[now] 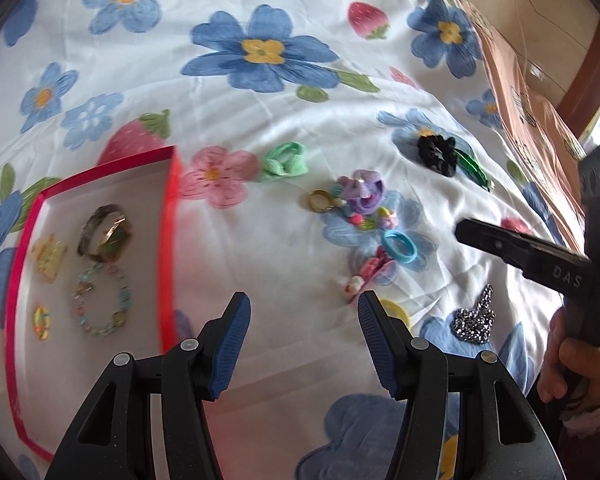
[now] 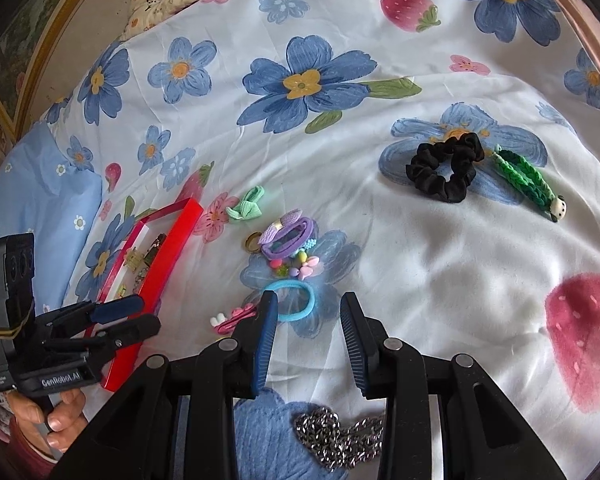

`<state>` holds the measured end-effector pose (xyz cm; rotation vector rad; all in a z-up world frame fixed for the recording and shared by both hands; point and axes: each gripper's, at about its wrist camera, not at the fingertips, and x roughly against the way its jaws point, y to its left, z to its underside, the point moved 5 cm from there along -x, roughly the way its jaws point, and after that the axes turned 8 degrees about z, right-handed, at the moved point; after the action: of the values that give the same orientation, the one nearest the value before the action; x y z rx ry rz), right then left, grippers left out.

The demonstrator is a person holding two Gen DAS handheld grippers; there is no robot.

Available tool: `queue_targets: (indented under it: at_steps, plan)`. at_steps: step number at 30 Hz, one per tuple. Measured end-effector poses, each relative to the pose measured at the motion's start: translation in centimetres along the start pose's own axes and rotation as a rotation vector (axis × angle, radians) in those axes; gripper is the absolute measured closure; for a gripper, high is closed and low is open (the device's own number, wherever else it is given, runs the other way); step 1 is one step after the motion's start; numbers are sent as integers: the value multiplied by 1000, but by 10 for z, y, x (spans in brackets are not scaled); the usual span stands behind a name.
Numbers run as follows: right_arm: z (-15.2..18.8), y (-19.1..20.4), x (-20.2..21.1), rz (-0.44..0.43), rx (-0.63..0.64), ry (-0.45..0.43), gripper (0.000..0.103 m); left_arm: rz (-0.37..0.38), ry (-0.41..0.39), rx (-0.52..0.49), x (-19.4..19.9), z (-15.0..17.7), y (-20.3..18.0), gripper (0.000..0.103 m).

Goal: Organize jewelry
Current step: 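Move both open tools back over the remaining jewelry pile, then grasp the pink hair clip with the left tool while the right tool grasps the purple hair tie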

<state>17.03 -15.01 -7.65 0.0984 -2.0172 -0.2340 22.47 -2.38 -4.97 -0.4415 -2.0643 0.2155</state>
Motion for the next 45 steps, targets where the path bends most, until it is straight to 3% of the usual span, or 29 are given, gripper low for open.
queue_targets:
  at_steps: [11,15,17,19,21,22,23,24,35,37,39,45]
  plan:
    - [-34,7,-38,-59,-5,39,68,43,71,-64,-58,-15,-17,47]
    - [-42,11,-56,-70,-9,59,60,65,96,-71,-77,-16,-19,49]
    - [-44,13,-64,-76,-7,68,60,64,100,-77,-83,-16,-20,51]
    - [-46,16,-72,-83,-4,76,60,64,100,-85,-88,-17,-20,75]
    - [-46,19,-79,-75,9,78,68,77,97,-78,-89,-19,-19,92]
    - [-46,20,-82,-67,19,79,75,83,94,-69,-89,-21,-17,92]
    - [-46,21,-84,-64,25,81,93,87,87,-60,-88,-21,-15,92]
    - [-45,22,-85,-58,29,80,99,86,81,-54,-86,-21,-13,92]
    - [-43,26,-53,-42,52,10,103,97,-15,29,-31,-13,4,92]
    - [-42,30,-55,-38,66,17,93,93,-29,37,-20,-10,6,92]
    - [-42,33,-61,-34,67,39,66,90,-40,45,-10,-7,9,92]
    - [-40,52,-81,-5,122,40,64,74,-56,78,8,1,22,92]
